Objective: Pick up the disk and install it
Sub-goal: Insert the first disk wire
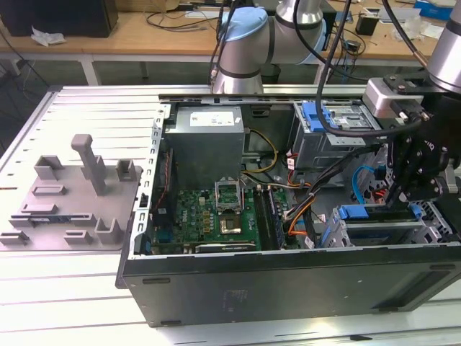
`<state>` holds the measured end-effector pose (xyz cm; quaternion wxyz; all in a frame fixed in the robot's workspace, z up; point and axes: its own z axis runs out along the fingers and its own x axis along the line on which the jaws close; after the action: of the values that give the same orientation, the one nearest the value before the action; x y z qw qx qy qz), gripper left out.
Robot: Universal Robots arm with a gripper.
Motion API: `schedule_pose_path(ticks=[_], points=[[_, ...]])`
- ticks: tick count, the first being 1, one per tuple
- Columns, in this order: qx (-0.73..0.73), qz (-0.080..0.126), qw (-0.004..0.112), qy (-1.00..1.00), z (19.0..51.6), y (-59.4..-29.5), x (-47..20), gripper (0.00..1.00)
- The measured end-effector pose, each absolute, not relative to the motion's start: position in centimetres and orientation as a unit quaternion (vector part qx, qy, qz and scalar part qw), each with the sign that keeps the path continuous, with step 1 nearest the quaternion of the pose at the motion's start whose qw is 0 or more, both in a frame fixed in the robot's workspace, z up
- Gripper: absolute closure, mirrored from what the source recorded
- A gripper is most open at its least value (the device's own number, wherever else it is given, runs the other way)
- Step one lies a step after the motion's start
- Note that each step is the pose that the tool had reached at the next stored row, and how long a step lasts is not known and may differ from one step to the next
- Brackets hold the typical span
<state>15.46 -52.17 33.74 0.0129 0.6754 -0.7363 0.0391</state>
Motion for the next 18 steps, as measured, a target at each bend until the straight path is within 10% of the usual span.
schedule_pose_path(ticks=[4, 9, 18], points=[[0.675, 0.039, 0.013, -0.736, 33.7, -52.2, 15.4, 0.82], [0.675, 0.039, 0.013, -0.736, 33.8, -52.2, 15.4, 0.58], [0.675, 0.043, 0.009, -0.736, 36.6, -51.8, 15.4, 0.58]])
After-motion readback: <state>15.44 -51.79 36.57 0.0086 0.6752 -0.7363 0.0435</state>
